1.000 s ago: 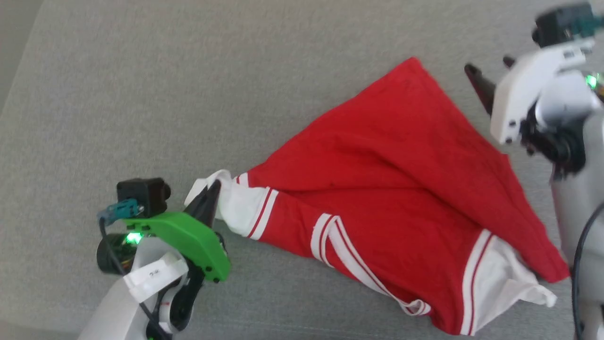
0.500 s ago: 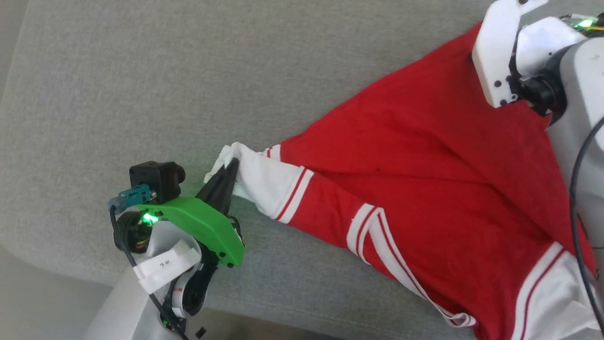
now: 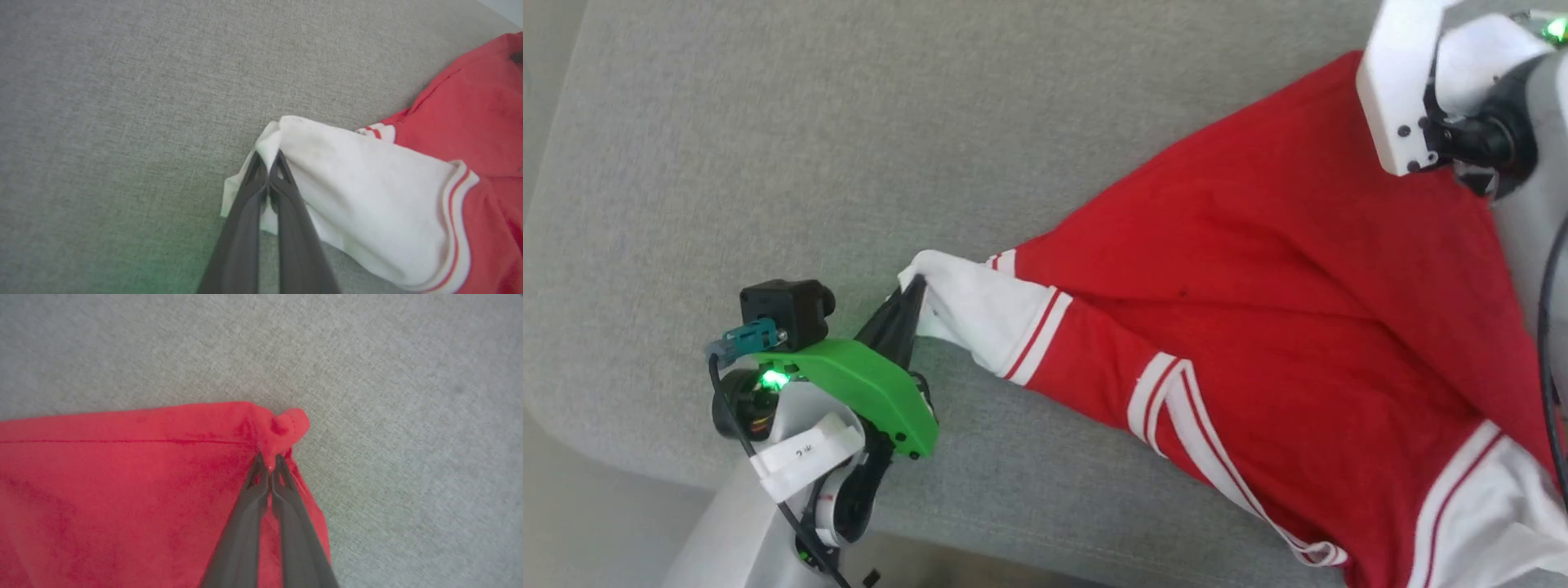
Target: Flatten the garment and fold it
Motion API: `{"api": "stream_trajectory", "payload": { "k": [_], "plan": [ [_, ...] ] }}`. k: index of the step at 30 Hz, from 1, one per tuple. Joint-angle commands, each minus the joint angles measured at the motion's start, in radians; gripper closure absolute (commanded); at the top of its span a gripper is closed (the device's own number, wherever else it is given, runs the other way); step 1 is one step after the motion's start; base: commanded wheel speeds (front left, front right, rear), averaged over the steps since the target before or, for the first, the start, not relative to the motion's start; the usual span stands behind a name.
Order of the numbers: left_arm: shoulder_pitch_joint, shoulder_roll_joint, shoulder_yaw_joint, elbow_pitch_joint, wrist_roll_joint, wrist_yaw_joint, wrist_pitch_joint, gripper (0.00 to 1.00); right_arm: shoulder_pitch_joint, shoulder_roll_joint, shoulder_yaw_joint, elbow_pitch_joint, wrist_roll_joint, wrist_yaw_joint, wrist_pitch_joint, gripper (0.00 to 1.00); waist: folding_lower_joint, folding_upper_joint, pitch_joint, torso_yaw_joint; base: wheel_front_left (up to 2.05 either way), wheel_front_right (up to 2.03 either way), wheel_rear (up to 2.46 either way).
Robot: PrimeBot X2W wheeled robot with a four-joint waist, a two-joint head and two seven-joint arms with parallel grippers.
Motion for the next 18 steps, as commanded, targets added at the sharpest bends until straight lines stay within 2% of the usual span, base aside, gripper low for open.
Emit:
{"api": "stream_trajectory", "payload": {
  "k": [1, 4, 9, 13, 18],
  "plan": [
    [0.004, 0.011, 0.004, 0.012, -0.004, 0.003, 0.001, 1.0, 0.028, 0.011, -0.031, -0.005, 0.021, -0.001, -0.041, 1.0, -0.0001, 0.0, -0.049, -0.038, 0.0, 0.0, 0.0],
    [0.017, 0.021, 0.009, 0.023, -0.007, 0.006, 0.003, 1.0, 0.052, 0.038, -0.085, -0.045, 0.051, -0.001, -0.131, 1.0, -0.0001, 0.0, -0.102, -0.073, 0.0, 0.0, 0.0],
    [0.049, 0.031, 0.011, 0.031, -0.013, 0.018, 0.011, 1.0, 0.137, 0.033, -0.165, -0.138, 0.113, -0.001, -0.243, 1.0, -0.0001, 0.0, -0.203, -0.133, 0.0, 0.0, 0.0],
    [0.083, 0.037, 0.013, 0.032, -0.023, 0.029, 0.021, 1.0, 0.278, 0.008, -0.224, -0.236, 0.151, -0.001, -0.281, 1.0, -0.0001, 0.0, -0.275, -0.179, 0.0, 0.0, 0.0],
    [0.118, 0.04, 0.011, 0.021, -0.033, 0.042, 0.033, 1.0, 0.491, 0.024, -0.314, -0.367, 0.186, -0.001, -0.284, 1.0, -0.0001, 0.0, -0.326, -0.214, 0.0, 0.0, 0.0]
  ]
}}
